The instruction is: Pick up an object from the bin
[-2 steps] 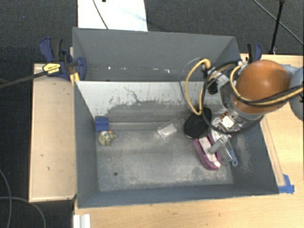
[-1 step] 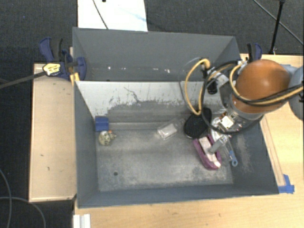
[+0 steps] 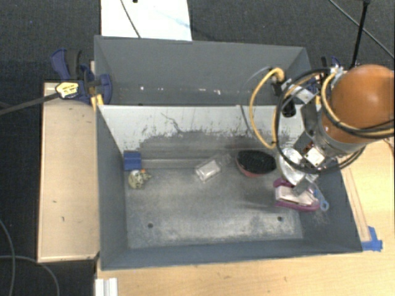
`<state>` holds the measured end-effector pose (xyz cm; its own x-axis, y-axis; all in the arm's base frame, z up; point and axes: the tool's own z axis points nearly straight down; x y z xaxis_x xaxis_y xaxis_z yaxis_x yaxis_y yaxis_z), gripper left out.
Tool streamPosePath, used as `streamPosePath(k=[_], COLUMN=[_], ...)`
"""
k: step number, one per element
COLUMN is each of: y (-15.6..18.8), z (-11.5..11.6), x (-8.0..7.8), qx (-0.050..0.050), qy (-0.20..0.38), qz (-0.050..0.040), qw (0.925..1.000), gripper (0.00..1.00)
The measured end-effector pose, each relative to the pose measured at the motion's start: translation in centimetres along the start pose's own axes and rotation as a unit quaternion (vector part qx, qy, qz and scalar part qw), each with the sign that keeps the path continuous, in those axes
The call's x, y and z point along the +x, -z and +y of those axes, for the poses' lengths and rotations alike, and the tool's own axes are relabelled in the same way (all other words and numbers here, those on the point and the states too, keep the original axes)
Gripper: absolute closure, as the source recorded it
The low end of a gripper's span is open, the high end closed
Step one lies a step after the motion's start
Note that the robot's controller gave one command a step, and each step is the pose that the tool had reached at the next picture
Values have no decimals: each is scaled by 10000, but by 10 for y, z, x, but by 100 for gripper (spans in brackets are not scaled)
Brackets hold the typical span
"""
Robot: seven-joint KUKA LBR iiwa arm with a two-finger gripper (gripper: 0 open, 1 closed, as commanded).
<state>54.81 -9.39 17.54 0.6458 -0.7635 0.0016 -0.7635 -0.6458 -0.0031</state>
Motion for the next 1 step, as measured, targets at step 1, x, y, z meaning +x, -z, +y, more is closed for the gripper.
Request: streamPosePath(k=[1], y=[49], z=[1], x=[-8], qx=[-1], qy=[-80], qz=[-2], qw=[10000], gripper=[100])
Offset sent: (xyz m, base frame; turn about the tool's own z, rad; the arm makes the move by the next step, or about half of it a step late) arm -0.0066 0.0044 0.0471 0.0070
